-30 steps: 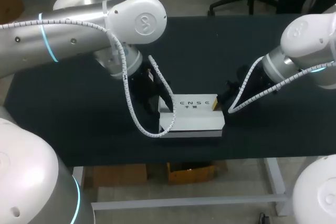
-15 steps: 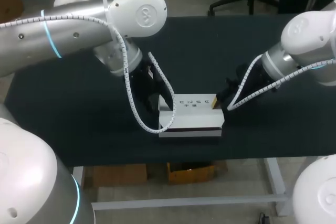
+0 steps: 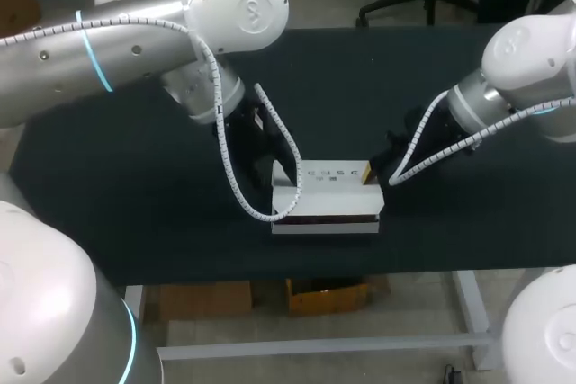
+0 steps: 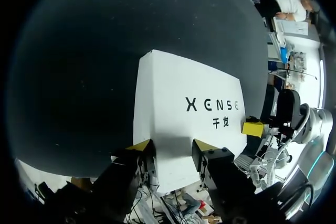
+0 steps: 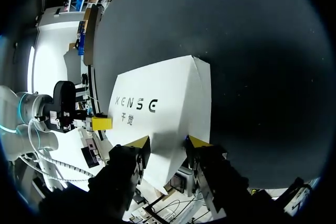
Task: Assemble the packaging by folding the flat box into shape, placing the metal phone stand inside, and closing the box properly
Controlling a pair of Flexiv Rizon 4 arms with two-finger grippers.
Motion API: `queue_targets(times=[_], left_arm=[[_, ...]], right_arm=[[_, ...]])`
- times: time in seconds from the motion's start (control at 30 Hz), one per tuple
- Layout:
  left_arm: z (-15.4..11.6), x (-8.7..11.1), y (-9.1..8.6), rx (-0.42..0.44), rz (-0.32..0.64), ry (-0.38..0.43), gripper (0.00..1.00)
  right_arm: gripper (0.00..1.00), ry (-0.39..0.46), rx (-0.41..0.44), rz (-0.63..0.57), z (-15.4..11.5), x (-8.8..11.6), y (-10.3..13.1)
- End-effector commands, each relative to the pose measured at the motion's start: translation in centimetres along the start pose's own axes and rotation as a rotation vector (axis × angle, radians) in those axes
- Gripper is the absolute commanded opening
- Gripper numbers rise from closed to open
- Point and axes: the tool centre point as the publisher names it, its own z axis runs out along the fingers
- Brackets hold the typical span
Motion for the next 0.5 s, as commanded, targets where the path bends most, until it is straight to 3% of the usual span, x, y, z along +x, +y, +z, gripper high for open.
queue_targets(times=[0.03, 0.5], left_arm=[[0.13, 0.68, -0.34, -0.011, 0.000, -0.004, 0.49], [-0.28, 0.86, -0.41, -0.017, -0.014, -0.005, 0.49]], right_arm=[[0.42, 0.003, 0.010, 0.003, 0.09, 0.45, 0.18], [0.41, 0.001, 0.010, 0.015, -0.35, 0.73, 0.49]])
